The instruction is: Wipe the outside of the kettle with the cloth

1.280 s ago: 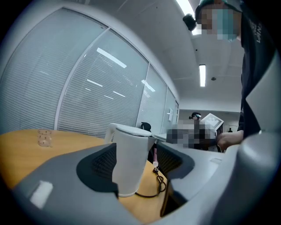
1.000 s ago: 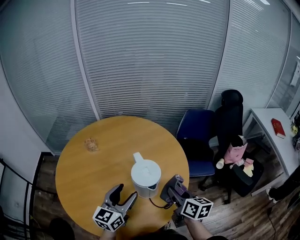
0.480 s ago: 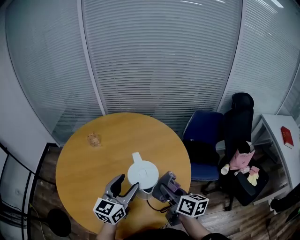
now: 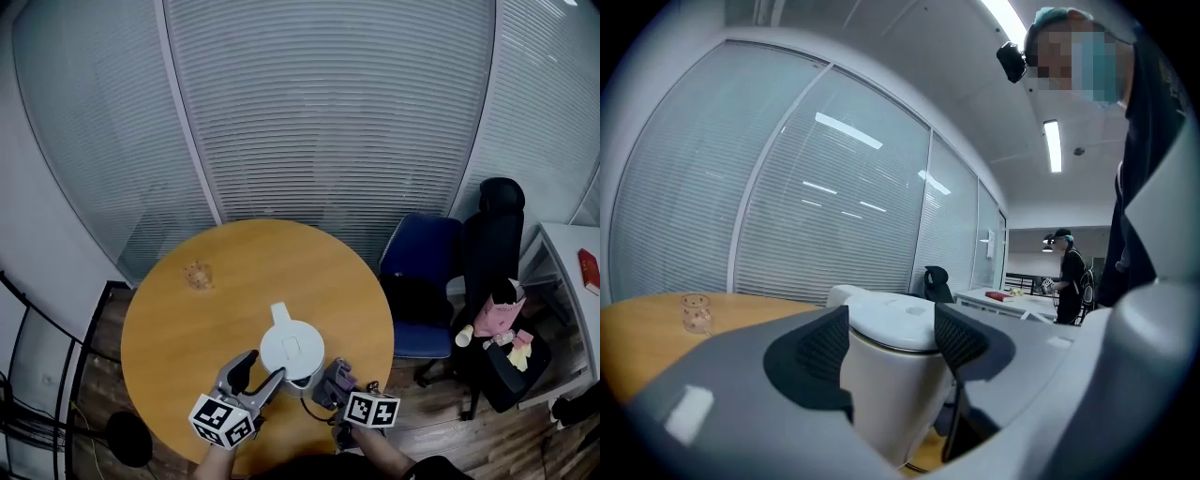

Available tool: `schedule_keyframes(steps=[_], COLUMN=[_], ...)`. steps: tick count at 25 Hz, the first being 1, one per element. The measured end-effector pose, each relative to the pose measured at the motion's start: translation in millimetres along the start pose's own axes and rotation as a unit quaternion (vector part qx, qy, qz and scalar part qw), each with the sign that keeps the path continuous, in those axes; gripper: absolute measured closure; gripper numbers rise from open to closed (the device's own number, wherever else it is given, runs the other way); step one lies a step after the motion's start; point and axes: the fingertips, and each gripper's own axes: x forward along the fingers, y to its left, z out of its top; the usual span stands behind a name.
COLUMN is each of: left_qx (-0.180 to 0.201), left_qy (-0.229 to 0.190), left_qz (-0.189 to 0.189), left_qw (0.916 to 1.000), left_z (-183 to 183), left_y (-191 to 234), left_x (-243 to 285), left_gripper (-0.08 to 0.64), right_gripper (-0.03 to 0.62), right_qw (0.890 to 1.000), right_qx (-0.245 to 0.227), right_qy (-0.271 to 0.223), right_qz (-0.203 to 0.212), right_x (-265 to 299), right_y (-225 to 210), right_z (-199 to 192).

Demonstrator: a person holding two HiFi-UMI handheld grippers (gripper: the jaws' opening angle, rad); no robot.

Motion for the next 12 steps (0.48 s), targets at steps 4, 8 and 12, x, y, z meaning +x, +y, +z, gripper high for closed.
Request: schedule_keyframes(steps=[4,8,12], left_qx=[-0.007,-0.01,-0.01], left_qy=[-0.004,-0.005,-0.003], left_qz=[0.001,0.008,0.01], left_qw=[1.0,0.9999,0.9999], left_z=[-1,-2,-2], left_y=[-1,0,-1], left_x=[-1,-1,-1], left_gripper=[0.29,0.289,0.29], right_gripper=[0.495,0.497,0.495], right_qw=[0.998,0.995,0.994], right_qx=[-0.008,-0.032,-0.035], right_qy=[0.035,0.067,0.082], right_qz=[-0.045,-0.072,-0.067], right_x=[17,30,25], right_y=[-28,-41,-40], right_z=[-25,-32,-27])
